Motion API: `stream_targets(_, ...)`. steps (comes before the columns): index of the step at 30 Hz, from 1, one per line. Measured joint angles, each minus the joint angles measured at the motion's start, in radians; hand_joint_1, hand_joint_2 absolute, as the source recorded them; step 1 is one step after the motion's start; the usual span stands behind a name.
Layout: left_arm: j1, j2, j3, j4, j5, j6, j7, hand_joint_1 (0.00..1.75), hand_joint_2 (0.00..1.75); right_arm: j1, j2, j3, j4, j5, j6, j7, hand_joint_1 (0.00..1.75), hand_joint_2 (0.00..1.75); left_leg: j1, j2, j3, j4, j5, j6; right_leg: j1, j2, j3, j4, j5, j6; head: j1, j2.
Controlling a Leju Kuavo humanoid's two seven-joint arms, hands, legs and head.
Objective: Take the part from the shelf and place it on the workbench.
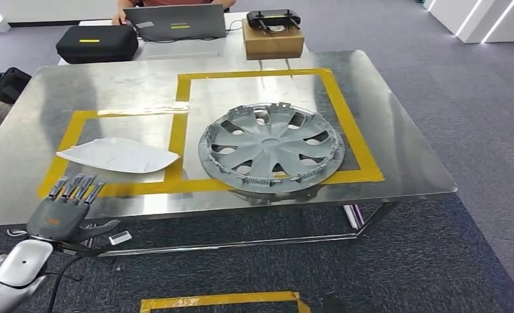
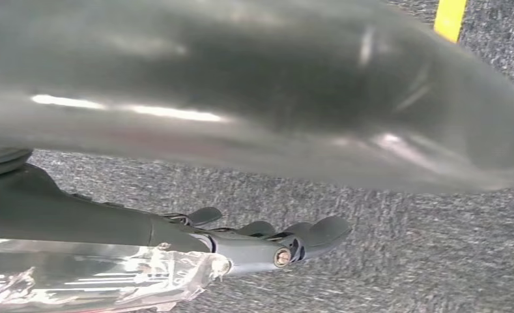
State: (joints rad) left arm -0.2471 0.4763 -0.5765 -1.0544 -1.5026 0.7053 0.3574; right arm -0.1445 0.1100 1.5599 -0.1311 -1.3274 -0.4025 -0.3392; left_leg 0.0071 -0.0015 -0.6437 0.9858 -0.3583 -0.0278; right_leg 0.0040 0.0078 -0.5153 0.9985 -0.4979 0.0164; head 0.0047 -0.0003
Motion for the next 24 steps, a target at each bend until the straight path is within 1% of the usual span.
stream_targets(1, 0.001, 0.001, 0.002, 0.000, 0.000, 0.000, 0.000, 0.00, 0.00, 0.000, 0.000, 0.000, 0.000, 0.000, 0.000, 0.000, 0.00, 0.00, 0.001, 0.000, -0.008, 0.016, -0.024, -0.006, -0.002, -0.001, -0.006, -0.003, 0.011, -0.008, -0.002, 0.000)
stream_targets(2, 0.002, 0.002, 0.004, 0.000, 0.000, 0.000, 0.000, 0.00, 0.00, 0.000, 0.000, 0.000, 0.000, 0.000, 0.000, 0.000, 0.00, 0.00, 0.002, 0.000, -0.021, 0.052, -0.064, -0.011, -0.004, -0.002, -0.014, -0.005, 0.024, -0.015, -0.003, 0.000)
stream_targets(4, 0.003, 0.003, 0.006, 0.000, 0.000, 0.000, 0.000, 0.00, 0.00, 0.000, 0.000, 0.000, 0.000, 0.000, 0.000, 0.000, 0.00, 0.00, 0.004, 0.000, -0.058, 0.175, -0.163, -0.020, -0.004, -0.003, -0.040, -0.004, 0.048, -0.020, -0.006, 0.000)
stream_targets(5, 0.004, 0.003, 0.006, 0.000, 0.000, 0.000, 0.000, 0.00, 0.00, 0.001, 0.000, 0.000, 0.000, 0.000, 0.000, 0.000, 0.00, 0.00, 0.006, 0.000, -0.071, 0.236, -0.192, -0.024, -0.005, -0.003, -0.055, -0.004, 0.059, -0.019, -0.006, 0.000)
stream_targets(6, 0.006, 0.002, 0.006, 0.000, 0.000, 0.000, 0.000, 0.00, 0.00, 0.002, 0.000, 0.000, 0.000, 0.000, 0.000, 0.000, 0.00, 0.00, 0.007, 0.000, -0.072, 0.273, -0.200, -0.027, -0.005, -0.003, -0.069, -0.003, 0.069, -0.018, -0.005, 0.000)
stream_targets(7, 0.006, 0.002, 0.006, 0.000, 0.000, 0.000, 0.000, 0.00, 0.00, 0.002, 0.000, 0.000, 0.000, 0.000, 0.000, 0.000, 0.00, 0.00, 0.009, 0.000, -0.055, 0.275, -0.188, -0.029, -0.006, -0.004, -0.083, -0.002, 0.079, -0.015, -0.005, 0.000)
stream_targets(8, 0.007, 0.002, 0.007, 0.000, 0.000, 0.000, 0.000, 0.00, 0.00, 0.003, 0.000, 0.000, 0.000, 0.000, 0.001, 0.000, 0.00, 0.00, 0.012, 0.000, -0.020, 0.240, -0.164, -0.032, -0.008, -0.004, -0.096, 0.001, 0.088, -0.011, -0.005, 0.000)
stream_targets(9, 0.006, 0.002, 0.007, 0.000, 0.000, 0.000, 0.000, 0.00, 0.00, 0.002, 0.000, 0.000, 0.000, 0.000, 0.001, 0.000, 0.00, 0.00, 0.015, 0.000, 0.029, 0.179, -0.141, -0.035, -0.009, -0.003, -0.108, 0.004, 0.097, -0.006, -0.005, 0.000)
stream_targets(10, 0.004, 0.002, 0.008, 0.000, 0.000, 0.000, 0.000, 0.00, 0.00, 0.002, 0.000, 0.000, 0.000, 0.000, 0.001, 0.000, 0.00, 0.00, 0.016, -0.001, 0.082, 0.106, -0.131, -0.038, -0.010, -0.003, -0.120, 0.010, 0.103, 0.000, -0.007, 0.000)
stream_targets(11, 0.003, 0.001, 0.009, 0.000, 0.000, 0.000, 0.000, 0.00, 0.00, 0.001, 0.000, 0.000, 0.000, 0.000, 0.001, 0.000, 0.00, 0.00, 0.017, -0.003, 0.121, 0.048, -0.130, -0.034, -0.009, -0.003, -0.129, 0.014, 0.111, 0.006, -0.007, 0.000)
stream_targets(12, 0.002, 0.001, 0.010, 0.000, 0.000, 0.000, 0.000, 0.00, 0.00, 0.000, -0.001, 0.000, 0.000, 0.000, 0.001, 0.000, 0.00, 0.00, 0.016, -0.004, 0.143, 0.011, -0.135, -0.028, -0.008, -0.002, -0.135, 0.017, 0.119, 0.012, -0.007, 0.000)
stream_targets(13, 0.002, 0.001, 0.011, 0.000, 0.000, 0.000, 0.000, 0.00, 0.00, 0.001, -0.001, 0.000, 0.000, 0.000, 0.001, 0.000, 0.00, 0.00, 0.013, -0.006, 0.147, -0.003, -0.138, -0.018, -0.008, -0.002, -0.140, 0.017, 0.128, 0.018, -0.007, 0.000)
stream_targets(14, 0.003, 0.000, 0.011, 0.000, 0.000, 0.000, 0.000, 0.00, 0.00, 0.002, -0.001, 0.000, 0.000, 0.000, 0.000, 0.000, 0.00, 0.00, 0.011, -0.006, 0.139, -0.002, -0.133, -0.005, -0.009, -0.001, -0.143, 0.014, 0.137, 0.024, -0.007, 0.000)
stream_targets(15, 0.003, 0.000, 0.011, 0.000, 0.000, 0.000, 0.000, 0.00, 0.00, 0.004, -0.001, 0.000, 0.000, 0.000, 0.000, 0.000, 0.00, 0.00, 0.011, -0.004, 0.130, -0.002, -0.125, 0.005, -0.011, -0.002, -0.148, 0.015, 0.137, 0.030, -0.007, 0.000)
stream_targets(16, 0.003, -0.001, 0.011, 0.000, 0.000, 0.000, 0.000, 0.00, 0.00, 0.005, -0.001, 0.000, 0.000, 0.000, 0.000, 0.001, 0.00, 0.00, 0.011, -0.003, 0.120, -0.001, -0.116, 0.016, -0.012, -0.002, -0.157, 0.026, 0.120, 0.036, -0.005, 0.000)
stream_targets(17, 0.003, -0.002, 0.011, 0.000, 0.000, 0.000, 0.000, 0.00, 0.00, 0.006, -0.001, 0.000, 0.000, 0.000, 0.000, 0.001, 0.00, 0.00, 0.011, -0.001, 0.109, -0.002, -0.105, 0.025, -0.013, -0.002, -0.170, 0.056, 0.084, 0.040, -0.005, 0.000)
stream_targets(18, 0.003, -0.002, 0.012, 0.000, 0.000, 0.000, -0.001, 0.00, 0.00, 0.006, -0.001, 0.000, 0.000, 0.000, 0.000, 0.001, 0.00, 0.00, 0.011, 0.000, 0.096, -0.002, -0.094, 0.031, -0.013, -0.003, -0.187, 0.110, 0.032, 0.042, -0.003, 0.000)
stream_targets(19, 0.003, -0.003, 0.012, 0.000, 0.000, 0.000, -0.001, 0.00, 0.00, 0.005, -0.001, 0.000, 0.000, 0.000, 0.000, 0.001, 0.00, 0.00, 0.009, 0.000, 0.082, -0.002, -0.083, 0.034, -0.013, -0.003, -0.206, 0.179, -0.021, 0.043, -0.002, 0.000)
stream_targets(20, 0.004, -0.003, 0.012, 0.000, 0.000, 0.000, -0.002, 0.00, 0.00, 0.004, -0.001, 0.000, 0.000, 0.000, 0.000, 0.001, 0.00, 0.00, 0.007, 0.000, 0.067, -0.001, -0.072, 0.036, -0.013, -0.003, -0.218, 0.246, -0.058, 0.044, -0.002, 0.000)
stream_targets(21, 0.005, -0.004, 0.012, 0.000, 0.000, 0.000, -0.002, 0.00, 0.00, 0.004, -0.001, 0.000, 0.000, 0.000, 0.000, 0.001, 0.00, 0.00, 0.005, 0.000, 0.053, -0.001, -0.060, 0.036, -0.012, -0.003, -0.222, 0.295, -0.072, 0.042, -0.003, 0.000)
stream_targets(22, 0.005, -0.005, 0.012, 0.000, 0.000, 0.000, -0.003, 0.00, 0.00, 0.004, -0.001, 0.000, 0.000, 0.000, 0.000, 0.001, 0.00, 0.00, 0.003, 0.000, 0.038, 0.000, -0.049, 0.036, -0.011, -0.003, -0.209, 0.311, -0.063, 0.040, -0.003, 0.000)
stream_targets(23, 0.005, -0.006, 0.012, 0.000, 0.000, 0.000, -0.004, 0.00, 0.00, 0.004, -0.001, 0.000, 0.000, 0.000, 0.000, 0.001, 0.00, 0.00, 0.002, 0.000, 0.024, 0.000, -0.038, 0.035, -0.009, -0.003, -0.177, 0.289, -0.038, 0.035, -0.003, 0.000)
stream_targets(24, 0.005, -0.006, 0.012, 0.000, 0.000, 0.000, -0.006, 0.00, 0.00, 0.004, -0.001, 0.000, 0.000, 0.000, 0.000, 0.001, 0.00, 0.00, 0.001, 0.000, 0.012, 0.001, -0.027, 0.033, -0.007, -0.003, -0.128, 0.234, -0.013, 0.029, -0.003, 0.000)
